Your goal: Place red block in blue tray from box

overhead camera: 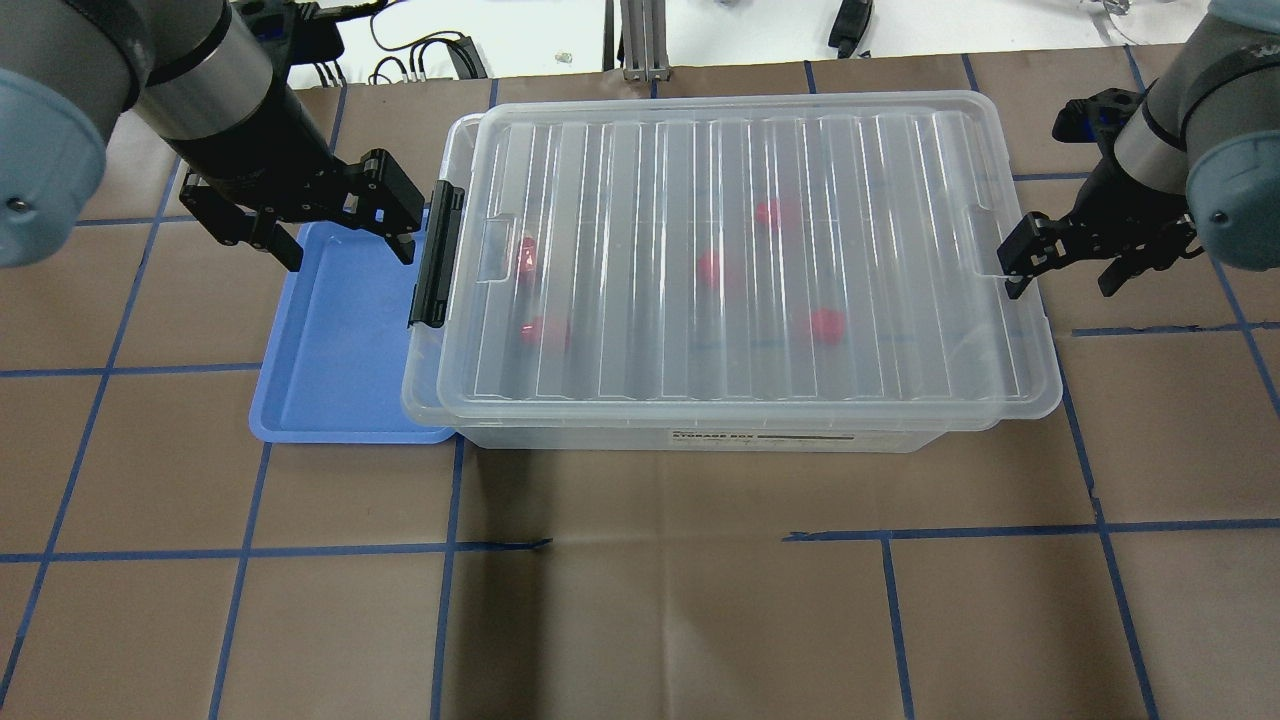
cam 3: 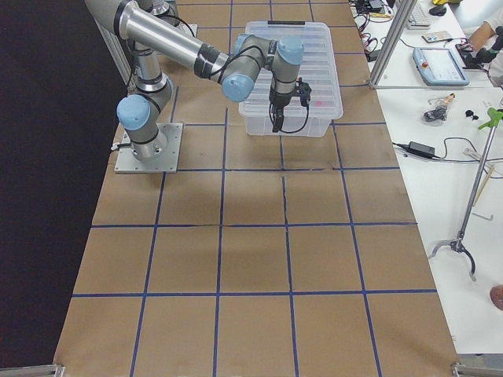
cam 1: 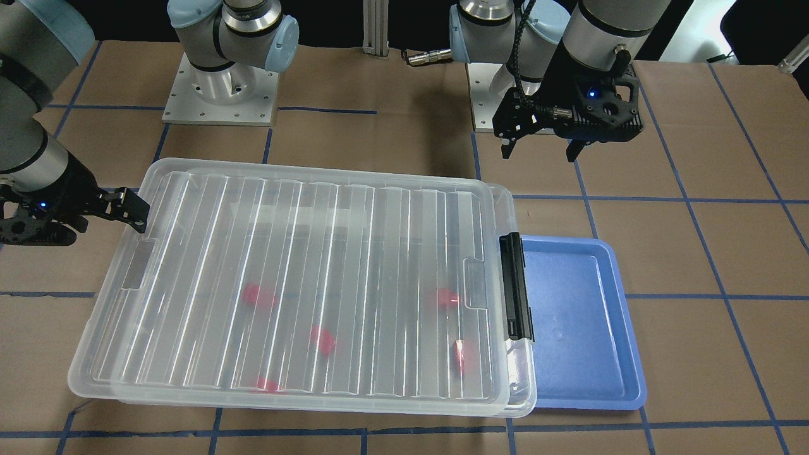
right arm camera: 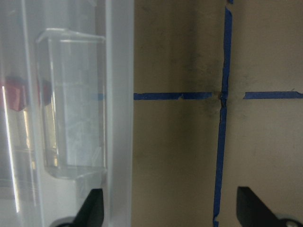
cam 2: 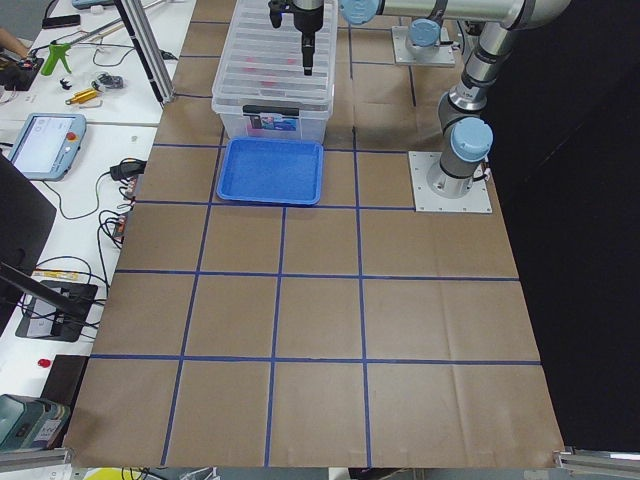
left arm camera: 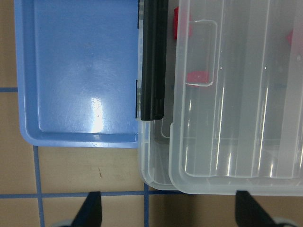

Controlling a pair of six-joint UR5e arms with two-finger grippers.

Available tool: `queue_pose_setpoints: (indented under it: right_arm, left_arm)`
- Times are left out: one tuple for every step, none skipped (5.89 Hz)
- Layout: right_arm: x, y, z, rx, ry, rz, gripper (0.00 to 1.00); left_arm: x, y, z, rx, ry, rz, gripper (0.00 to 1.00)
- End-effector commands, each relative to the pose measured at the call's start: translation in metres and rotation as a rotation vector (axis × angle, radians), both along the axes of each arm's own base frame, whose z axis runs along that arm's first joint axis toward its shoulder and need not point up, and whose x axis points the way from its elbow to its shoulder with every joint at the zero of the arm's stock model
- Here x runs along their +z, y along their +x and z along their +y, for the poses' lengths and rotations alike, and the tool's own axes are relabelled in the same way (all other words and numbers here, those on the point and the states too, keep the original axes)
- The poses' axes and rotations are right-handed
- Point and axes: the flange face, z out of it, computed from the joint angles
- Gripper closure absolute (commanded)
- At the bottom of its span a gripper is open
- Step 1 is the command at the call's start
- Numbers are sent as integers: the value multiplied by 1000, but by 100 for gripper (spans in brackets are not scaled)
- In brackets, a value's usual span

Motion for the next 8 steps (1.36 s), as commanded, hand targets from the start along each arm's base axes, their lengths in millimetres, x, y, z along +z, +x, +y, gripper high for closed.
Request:
queue_pose_setpoints:
  right_arm:
    - [1,-8,-1,-1,-2,10,0]
    - [2,-27,1,21,-2,6,0]
    - [2,-44,3,32,-3,3,0]
    - [0,-59,4,58,0,-2,0]
    - [-9,-76,-1,92,-5,0,0]
    - [-15,-106,-2,119,-7,32,0]
    - [-19,-123,-3,141,-15,37,0]
    - [-17,-128,-3,154,-15,60,0]
  left_arm:
    - [0,0,0,1,1,0,1]
    - [0,0,0,-1,-1,0,1]
    - [0,0,0,-1,1,0,1]
    - [0,0,0,-1,-1,0,1]
    - [0,0,0,-1,-1,0,1]
    - [0,0,0,-1,1,0,1]
    - [-1,0,0,-1,1,0,1]
    - [0,0,0,-1,-1,0,1]
